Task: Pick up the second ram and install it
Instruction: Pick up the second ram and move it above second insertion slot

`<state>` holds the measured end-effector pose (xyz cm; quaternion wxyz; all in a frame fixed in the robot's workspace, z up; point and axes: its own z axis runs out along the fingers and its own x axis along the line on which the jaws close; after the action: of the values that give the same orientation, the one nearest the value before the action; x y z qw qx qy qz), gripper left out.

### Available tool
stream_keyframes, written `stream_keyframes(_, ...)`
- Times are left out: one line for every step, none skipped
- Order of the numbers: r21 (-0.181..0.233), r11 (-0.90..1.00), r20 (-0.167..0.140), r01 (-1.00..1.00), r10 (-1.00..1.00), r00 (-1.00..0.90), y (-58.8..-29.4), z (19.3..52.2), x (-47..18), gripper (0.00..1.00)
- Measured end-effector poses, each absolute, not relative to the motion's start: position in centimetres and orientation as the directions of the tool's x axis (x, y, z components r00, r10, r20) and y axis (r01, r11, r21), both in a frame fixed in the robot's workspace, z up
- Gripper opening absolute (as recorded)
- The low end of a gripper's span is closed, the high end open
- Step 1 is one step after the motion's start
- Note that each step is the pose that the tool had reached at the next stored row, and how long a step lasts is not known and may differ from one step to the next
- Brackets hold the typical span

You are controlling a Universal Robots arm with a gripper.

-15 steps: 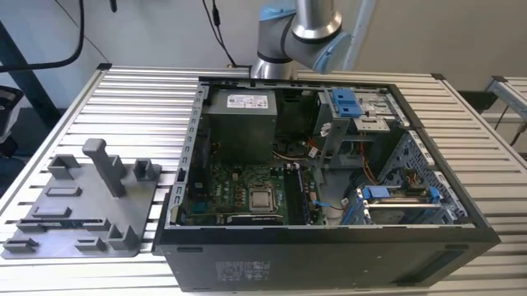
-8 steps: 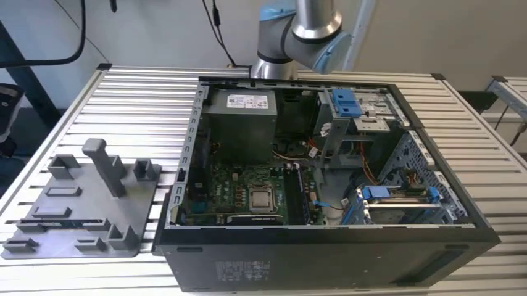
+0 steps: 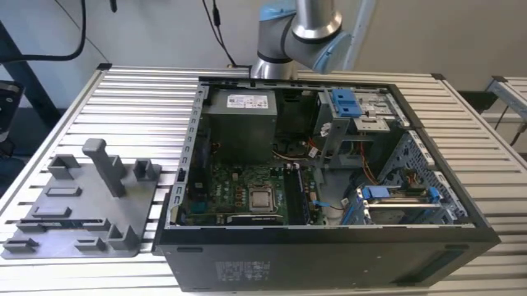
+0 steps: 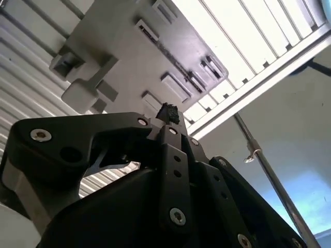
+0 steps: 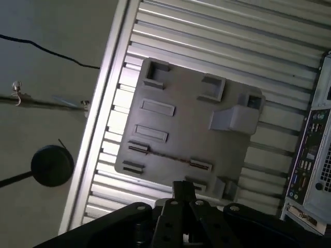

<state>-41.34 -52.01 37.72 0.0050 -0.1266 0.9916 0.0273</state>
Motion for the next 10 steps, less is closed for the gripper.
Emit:
stream_keyframes(0.052,0.963,-0.016,-0.264,-0.263,-0.965,-52.01,37.72,-41.34,0.11)
stream_keyframes(0.051,0.959,-0.016,-0.278,-0.278,-0.96,-52.02,37.72,-41.34,0.11)
stream_keyframes(0.051,0.954,-0.016,-0.295,-0.295,-0.955,-52.01,37.72,-41.35,0.11)
stream_keyframes(0.051,0.949,-0.016,-0.312,-0.312,-0.95,-52.01,37.72,-41.35,0.11)
stream_keyframes(0.05,0.943,-0.016,-0.329,-0.328,-0.944,-52.0,37.72,-41.35,0.11)
stream_keyframes(0.05,0.937,-0.016,-0.346,-0.345,-0.938,-52.0,37.72,-41.35,0.11)
stream_keyframes(0.05,0.931,-0.016,-0.362,-0.362,-0.932,-52.01,37.72,-41.35,0.11)
stream_keyframes(0.049,0.924,-0.015,-0.38,-0.379,-0.925,-52.01,37.72,-41.35,0.11)
stream_keyframes(0.047,0.919,-0.014,-0.392,-0.392,-0.92,-52.01,37.73,-41.34,0.11)
stream_keyframes(0.046,0.912,-0.014,-0.407,-0.407,-0.913,-52.01,37.72,-41.35,0.11)
